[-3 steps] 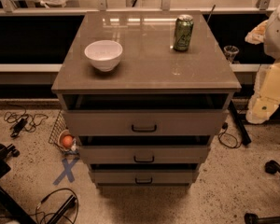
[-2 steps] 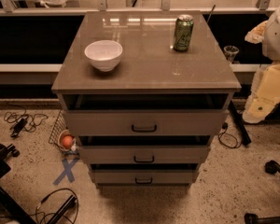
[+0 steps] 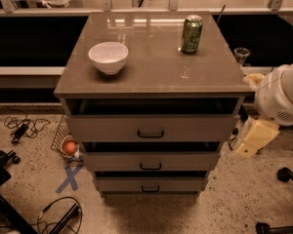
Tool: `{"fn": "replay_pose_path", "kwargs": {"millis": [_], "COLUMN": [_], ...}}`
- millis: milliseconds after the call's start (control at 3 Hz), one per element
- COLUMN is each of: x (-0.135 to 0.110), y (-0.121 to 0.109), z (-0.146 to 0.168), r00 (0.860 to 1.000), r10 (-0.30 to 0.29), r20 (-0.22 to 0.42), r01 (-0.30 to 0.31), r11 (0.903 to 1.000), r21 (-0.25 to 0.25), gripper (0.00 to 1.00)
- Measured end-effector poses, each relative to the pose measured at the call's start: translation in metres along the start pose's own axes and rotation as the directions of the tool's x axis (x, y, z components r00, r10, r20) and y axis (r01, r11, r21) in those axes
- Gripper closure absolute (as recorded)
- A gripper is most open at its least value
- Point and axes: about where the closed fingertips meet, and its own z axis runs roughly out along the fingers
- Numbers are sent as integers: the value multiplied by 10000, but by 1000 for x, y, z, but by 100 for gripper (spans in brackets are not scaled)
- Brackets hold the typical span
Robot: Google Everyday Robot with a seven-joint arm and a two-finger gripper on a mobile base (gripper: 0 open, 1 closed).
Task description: Open bottom drawer
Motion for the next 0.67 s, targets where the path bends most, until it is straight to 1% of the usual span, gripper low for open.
{"fn": "replay_pose_path", "kwargs": {"millis": [333,667], "x": [16,29], "y": [17,28], "z": [54,125], "r00": [9966,9769], "r10": [117,479], "r20": [821,2082], "r01": [-120,-474], "r11": [9999,9988], "r21": [34,-76], "gripper": [0,0]}}
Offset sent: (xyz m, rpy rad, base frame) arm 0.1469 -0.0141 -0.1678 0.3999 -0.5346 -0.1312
